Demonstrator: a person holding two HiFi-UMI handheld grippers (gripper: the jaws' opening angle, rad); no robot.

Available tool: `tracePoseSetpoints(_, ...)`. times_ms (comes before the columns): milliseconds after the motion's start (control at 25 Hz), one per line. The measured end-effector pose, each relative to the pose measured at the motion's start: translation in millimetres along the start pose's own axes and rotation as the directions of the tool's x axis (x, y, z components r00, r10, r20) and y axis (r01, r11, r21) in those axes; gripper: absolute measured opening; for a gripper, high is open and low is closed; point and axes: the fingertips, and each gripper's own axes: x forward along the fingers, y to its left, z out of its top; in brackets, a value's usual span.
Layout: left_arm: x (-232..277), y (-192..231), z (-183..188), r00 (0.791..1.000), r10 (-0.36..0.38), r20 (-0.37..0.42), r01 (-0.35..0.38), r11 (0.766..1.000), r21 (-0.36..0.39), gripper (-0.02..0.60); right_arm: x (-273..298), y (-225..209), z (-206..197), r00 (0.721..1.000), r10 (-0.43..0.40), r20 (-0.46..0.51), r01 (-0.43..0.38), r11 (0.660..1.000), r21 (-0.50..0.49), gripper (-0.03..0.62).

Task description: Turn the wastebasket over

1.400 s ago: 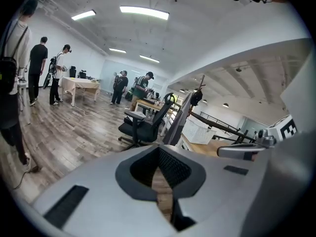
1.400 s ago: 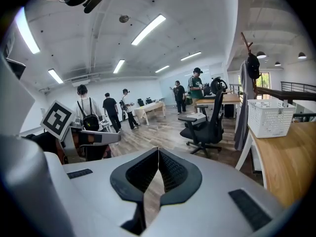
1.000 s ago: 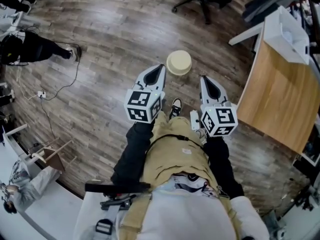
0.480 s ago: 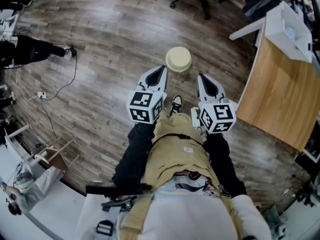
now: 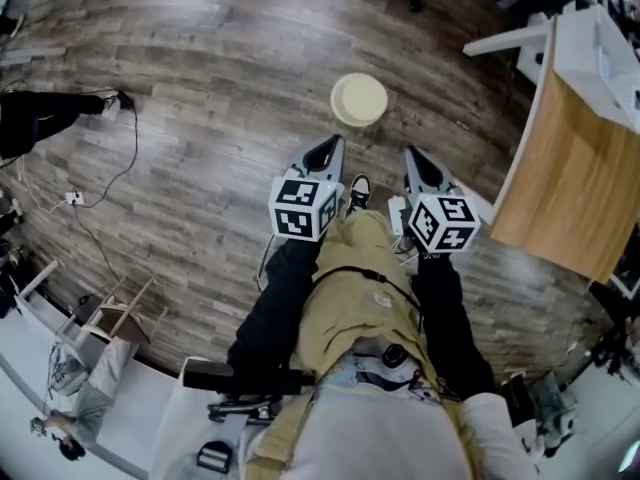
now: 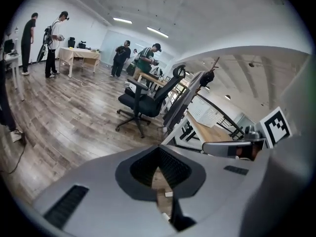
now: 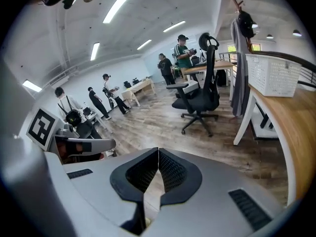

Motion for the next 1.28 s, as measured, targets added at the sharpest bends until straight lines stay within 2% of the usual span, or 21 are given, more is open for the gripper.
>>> tracePoseSetpoints(200, 24, 27, -24, 0.994, -0.03, -0.104, 0.031, 1.0, 0.005, 0.0, 26, -15, -28, 0.998, -0.036, -0.057, 0.041, 0.995, 0.088, 0.02)
tracePoseSetpoints(280, 30, 38, -40, 0.985, -0.04, -0.165, 0.044, 0.999, 0.019, 0.0, 30, -19, -42, 0.995, -0.035, -0.089, 0.044, 0.994, 0.102, 0.02)
tracePoseSetpoints(400, 45, 61, -55, 0.972, -0.018, -0.232, 0.03, 0.998, 0.05, 0.0, 42, -34, -58, 0.991, -0.021, -0.13, 0.037, 0.993, 0.116, 0.02)
tracePoseSetpoints(560, 80, 88, -61, 0.969, 0.03, -0.246, -0.02, 0.999, 0.042, 0.0, 72, -63, -77, 0.982, -0.003, -0.189, 0.026, 0.992, 0.121, 0.02)
tracePoseSetpoints(680, 103, 101, -71, 0.966, 0.039, -0.256, -0.034, 0.999, 0.024, 0.0, 93, -81, -94, 0.971, 0.011, -0.24, 0.018, 0.993, 0.118, 0.02)
tracePoseSetpoints(880, 138, 120, -99, 0.955, 0.012, -0.295, -0.01, 1.0, 0.009, 0.0, 131, -119, -120, 0.953, 0.023, -0.302, 0.013, 0.993, 0.116, 0.02)
tracePoseSetpoints(1120, 187, 151, -130, 0.925, -0.02, -0.38, 0.03, 0.999, 0.02, 0.0, 186, -162, -149, 0.937, 0.04, -0.347, 0.004, 0.992, 0.127, 0.02)
tracePoseSetpoints(1280, 229, 165, -144, 0.919, -0.061, -0.39, 0.053, 0.998, -0.03, 0.0, 227, -185, -171, 0.93, 0.054, -0.363, -0.007, 0.992, 0.128, 0.02)
